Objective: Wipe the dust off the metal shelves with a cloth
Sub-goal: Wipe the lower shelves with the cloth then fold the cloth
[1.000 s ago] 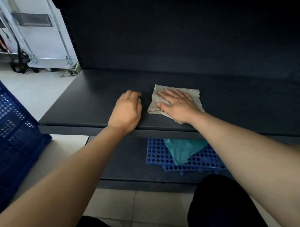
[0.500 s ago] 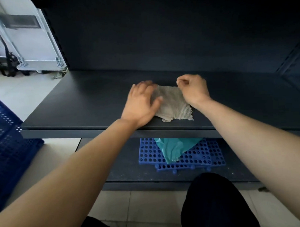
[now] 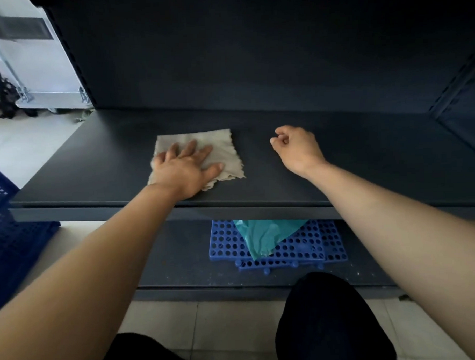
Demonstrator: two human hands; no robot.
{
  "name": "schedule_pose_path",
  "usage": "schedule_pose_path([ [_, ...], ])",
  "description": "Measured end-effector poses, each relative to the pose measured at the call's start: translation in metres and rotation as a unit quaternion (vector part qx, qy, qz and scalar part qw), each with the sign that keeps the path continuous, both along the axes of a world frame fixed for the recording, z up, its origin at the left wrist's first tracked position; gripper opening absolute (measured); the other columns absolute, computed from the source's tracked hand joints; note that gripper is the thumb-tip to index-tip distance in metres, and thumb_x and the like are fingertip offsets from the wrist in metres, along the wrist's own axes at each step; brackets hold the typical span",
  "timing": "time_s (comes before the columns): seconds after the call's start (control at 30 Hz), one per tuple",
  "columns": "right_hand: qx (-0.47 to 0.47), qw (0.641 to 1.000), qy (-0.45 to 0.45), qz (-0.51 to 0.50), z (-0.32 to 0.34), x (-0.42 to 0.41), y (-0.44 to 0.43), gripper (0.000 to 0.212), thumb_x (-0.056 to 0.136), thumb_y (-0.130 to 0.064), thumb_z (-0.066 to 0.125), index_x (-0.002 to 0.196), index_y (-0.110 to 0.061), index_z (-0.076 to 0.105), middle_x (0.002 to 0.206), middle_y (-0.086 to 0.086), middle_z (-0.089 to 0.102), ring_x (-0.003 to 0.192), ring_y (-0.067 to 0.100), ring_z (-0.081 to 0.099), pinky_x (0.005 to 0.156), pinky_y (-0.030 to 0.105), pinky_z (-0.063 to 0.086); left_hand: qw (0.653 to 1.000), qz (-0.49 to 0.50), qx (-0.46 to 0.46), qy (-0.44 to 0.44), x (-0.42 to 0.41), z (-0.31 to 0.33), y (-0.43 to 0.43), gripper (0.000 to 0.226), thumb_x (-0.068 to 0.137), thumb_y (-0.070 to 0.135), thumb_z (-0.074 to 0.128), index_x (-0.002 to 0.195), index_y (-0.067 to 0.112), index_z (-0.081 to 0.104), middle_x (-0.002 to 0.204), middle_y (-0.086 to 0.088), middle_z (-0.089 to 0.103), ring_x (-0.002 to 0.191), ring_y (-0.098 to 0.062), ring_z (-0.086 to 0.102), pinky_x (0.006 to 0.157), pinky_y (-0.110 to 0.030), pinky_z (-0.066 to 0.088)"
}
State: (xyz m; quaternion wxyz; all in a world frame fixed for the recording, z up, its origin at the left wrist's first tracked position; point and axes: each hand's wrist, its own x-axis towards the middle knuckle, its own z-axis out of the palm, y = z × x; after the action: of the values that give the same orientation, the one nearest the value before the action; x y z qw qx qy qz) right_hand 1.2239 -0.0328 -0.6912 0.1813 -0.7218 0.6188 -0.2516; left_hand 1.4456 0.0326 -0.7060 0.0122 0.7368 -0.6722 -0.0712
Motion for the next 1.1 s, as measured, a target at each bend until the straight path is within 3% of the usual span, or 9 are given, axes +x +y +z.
schedule_pose_path([
  [0.23, 0.079, 0.995, 0.057, 0.018, -0.003, -0.022, 0.010, 0.054, 0.099, -0.032, 0.047, 0.149, -0.018, 0.031, 0.147, 0.005, 0.043, 0.131, 0.025, 0.044, 0.108, 0.037, 0.037, 1.000, -0.012, 0.014, 0.000, -0.028, 0.002, 0.009, 0.076, 0.079, 0.077, 0.015, 0.144, 0.042, -0.001, 0.156, 0.005, -0.004, 0.142, -0.030, -0.004, 0.111, -0.049, 0.001],
  [0.5, 0.046, 0.995, 0.041, -0.083, 0.004, -0.083, 0.033, 0.045, 0.100, -0.015, 0.036, 0.145, -0.013, 0.039, 0.132, 0.013, 0.057, 0.119, 0.028, 0.054, 0.102, 0.034, 0.043, 0.982, -0.187, 0.018, -0.010, -0.109, 0.001, 0.015, 0.074, 0.076, 0.080, 0.009, 0.141, 0.047, -0.008, 0.156, 0.003, -0.009, 0.141, -0.030, -0.005, 0.111, -0.047, 0.004],
  [0.77, 0.031, 0.981, 0.037, -0.190, 0.009, -0.149, 0.080, 0.044, 0.100, -0.012, 0.036, 0.143, -0.012, 0.041, 0.130, 0.015, 0.058, 0.118, 0.030, 0.053, 0.101, 0.034, 0.043, 0.952, -0.304, 0.017, 0.003, -0.182, 0.000, 0.001, 0.061, 0.088, 0.066, 0.011, 0.143, 0.043, -0.004, 0.156, 0.002, -0.008, 0.141, -0.033, -0.005, 0.112, -0.045, -0.002],
  [1.1, 0.028, 0.966, 0.059, -0.249, 0.011, -0.168, 0.118, 0.044, 0.099, -0.016, 0.041, 0.143, -0.010, 0.041, 0.133, 0.015, 0.057, 0.121, 0.033, 0.053, 0.101, 0.036, 0.043, 0.926, -0.375, 0.005, 0.032, -0.217, -0.005, -0.015, 0.057, 0.092, 0.060, 0.012, 0.144, 0.040, 0.002, 0.156, 0.005, -0.002, 0.142, -0.028, -0.005, 0.113, -0.041, -0.004],
])
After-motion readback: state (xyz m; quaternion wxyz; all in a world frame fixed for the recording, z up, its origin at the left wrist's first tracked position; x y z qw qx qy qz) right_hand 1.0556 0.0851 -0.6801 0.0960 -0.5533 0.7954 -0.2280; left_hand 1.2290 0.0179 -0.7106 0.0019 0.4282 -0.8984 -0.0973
